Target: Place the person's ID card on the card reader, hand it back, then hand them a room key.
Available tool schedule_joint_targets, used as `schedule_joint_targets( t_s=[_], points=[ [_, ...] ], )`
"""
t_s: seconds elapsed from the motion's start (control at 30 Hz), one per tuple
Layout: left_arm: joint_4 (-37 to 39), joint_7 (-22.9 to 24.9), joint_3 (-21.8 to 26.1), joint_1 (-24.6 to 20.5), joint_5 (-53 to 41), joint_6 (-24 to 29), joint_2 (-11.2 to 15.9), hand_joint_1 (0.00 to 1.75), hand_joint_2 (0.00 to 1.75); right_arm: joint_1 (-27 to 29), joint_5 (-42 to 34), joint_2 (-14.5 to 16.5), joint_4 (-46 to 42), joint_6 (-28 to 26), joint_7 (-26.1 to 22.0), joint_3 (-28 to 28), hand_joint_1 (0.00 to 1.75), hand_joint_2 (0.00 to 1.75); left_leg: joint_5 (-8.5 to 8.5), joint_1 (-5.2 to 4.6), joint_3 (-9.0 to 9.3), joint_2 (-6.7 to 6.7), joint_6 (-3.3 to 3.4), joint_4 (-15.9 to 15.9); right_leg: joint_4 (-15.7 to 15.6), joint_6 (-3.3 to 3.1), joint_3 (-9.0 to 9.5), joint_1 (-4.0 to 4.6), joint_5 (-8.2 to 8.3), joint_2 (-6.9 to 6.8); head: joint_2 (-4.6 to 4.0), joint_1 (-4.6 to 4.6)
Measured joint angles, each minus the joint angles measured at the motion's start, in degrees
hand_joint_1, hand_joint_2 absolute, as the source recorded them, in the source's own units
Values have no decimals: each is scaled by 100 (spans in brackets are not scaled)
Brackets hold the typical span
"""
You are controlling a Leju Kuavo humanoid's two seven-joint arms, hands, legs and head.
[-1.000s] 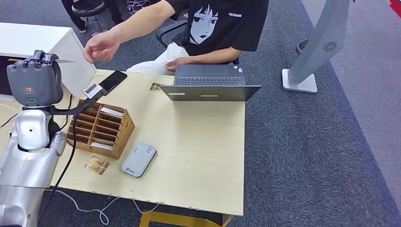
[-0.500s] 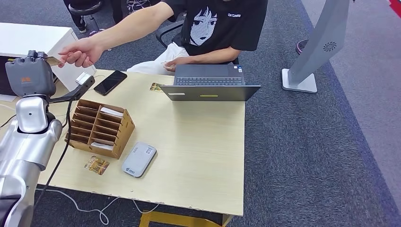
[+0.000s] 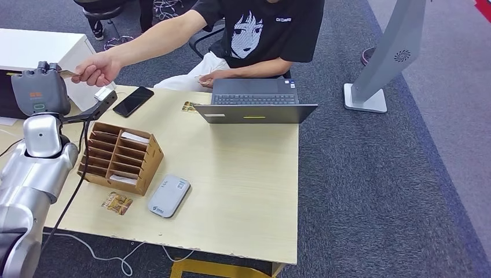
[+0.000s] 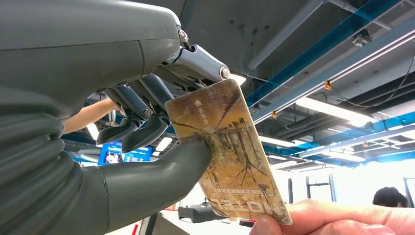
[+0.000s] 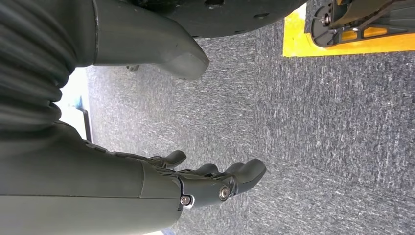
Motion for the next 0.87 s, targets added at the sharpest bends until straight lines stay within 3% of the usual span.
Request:
schedule_joint_targets(
  t_s=[0.07, 0.1, 0.17, 0.2, 0.23, 0.3, 0.6, 0.87],
  points=[
    [54, -21, 1, -37, 0, 19, -17, 175, 175, -1, -4, 0, 0, -1, -6, 9, 0, 175, -1, 0, -1, 1, -1, 0, 0, 0, -2, 0, 0, 2, 0, 0],
    [76, -31, 1, -54, 0, 27, -27, 144, 175, -2, -6, 0, 0, -3, -7, 14, 0, 175, -1, 0, -1, 1, -1, 0, 0, 0, -2, 0, 0, 2, 0, 0],
    [111, -49, 1, -81, 1, 62, -45, 57, 175, -5, -9, 0, 0, -11, -10, 22, 0, 175, -1, 0, -2, 1, -1, 0, 0, -1, -3, 0, 0, 2, 0, 0],
    [123, -63, 2, -89, 2, 92, -54, 14, 131, -5, -11, -1, 0, -18, -11, 24, 0, 175, -1, 0, -2, 0, -1, 0, 0, -1, -3, 0, 0, 1, 0, -1],
    [131, -87, 5, -93, 3, 129, -64, 0, 87, -6, -16, -1, 0, -26, -11, 26, 0, 175, -1, 0, -2, 0, -1, 0, 0, -1, -3, 0, 0, 0, 0, -1],
    [120, -191, 22, -86, 16, 186, -87, 0, 0, -6, -29, -2, 0, -48, -13, 35, 0, 175, -1, 0, -2, -5, -1, 0, 0, -1, -2, 0, 0, -3, 0, -1],
    [-228, -735, 362, 48, 204, 202, -251, 0, 0, -10, -93, -4, 0, -72, 24, 104, 0, 175, 0, 0, -2, -9, -1, 0, 0, -2, 1, 0, 3, -12, 0, 0],
    [-422, -799, 558, 140, 273, 203, -330, 0, 0, -10, -93, -7, 0, -71, 40, 116, 0, 175, 0, 0, -2, -10, -1, 0, 0, -2, 0, 0, 3, -12, 0, 0]
  ],
)
